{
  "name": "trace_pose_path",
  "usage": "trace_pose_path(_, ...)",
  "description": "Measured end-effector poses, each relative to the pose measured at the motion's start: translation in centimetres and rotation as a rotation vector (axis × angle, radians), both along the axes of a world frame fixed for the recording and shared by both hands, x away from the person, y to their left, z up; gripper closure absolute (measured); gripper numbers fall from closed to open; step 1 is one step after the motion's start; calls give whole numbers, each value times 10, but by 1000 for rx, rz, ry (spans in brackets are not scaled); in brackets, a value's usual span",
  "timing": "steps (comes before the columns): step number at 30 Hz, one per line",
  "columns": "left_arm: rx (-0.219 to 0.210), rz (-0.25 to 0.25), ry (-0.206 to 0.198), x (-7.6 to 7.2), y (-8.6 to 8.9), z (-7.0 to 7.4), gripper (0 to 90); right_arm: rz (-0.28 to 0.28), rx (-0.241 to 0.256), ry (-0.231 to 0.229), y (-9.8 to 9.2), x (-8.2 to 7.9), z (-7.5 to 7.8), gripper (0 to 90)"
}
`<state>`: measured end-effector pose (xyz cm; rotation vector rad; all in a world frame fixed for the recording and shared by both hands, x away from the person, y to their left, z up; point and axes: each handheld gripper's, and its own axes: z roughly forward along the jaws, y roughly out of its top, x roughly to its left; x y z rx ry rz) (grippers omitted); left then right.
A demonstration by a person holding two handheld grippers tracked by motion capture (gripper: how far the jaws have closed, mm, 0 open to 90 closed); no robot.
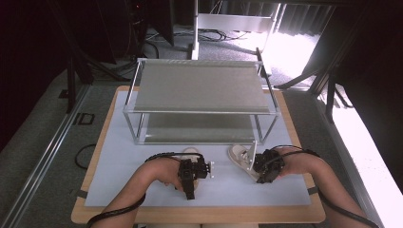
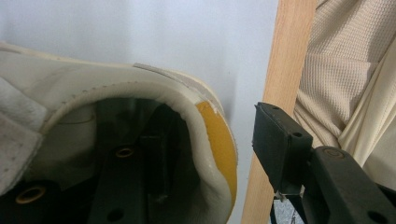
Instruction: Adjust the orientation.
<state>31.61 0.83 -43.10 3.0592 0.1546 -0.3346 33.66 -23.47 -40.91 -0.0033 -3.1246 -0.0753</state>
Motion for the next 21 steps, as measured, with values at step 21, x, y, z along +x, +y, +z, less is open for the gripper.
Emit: trace_pose_path(21, -7, 5, -4, 0, 2, 0, 512, -90, 9, -19, 21, 3, 0, 774)
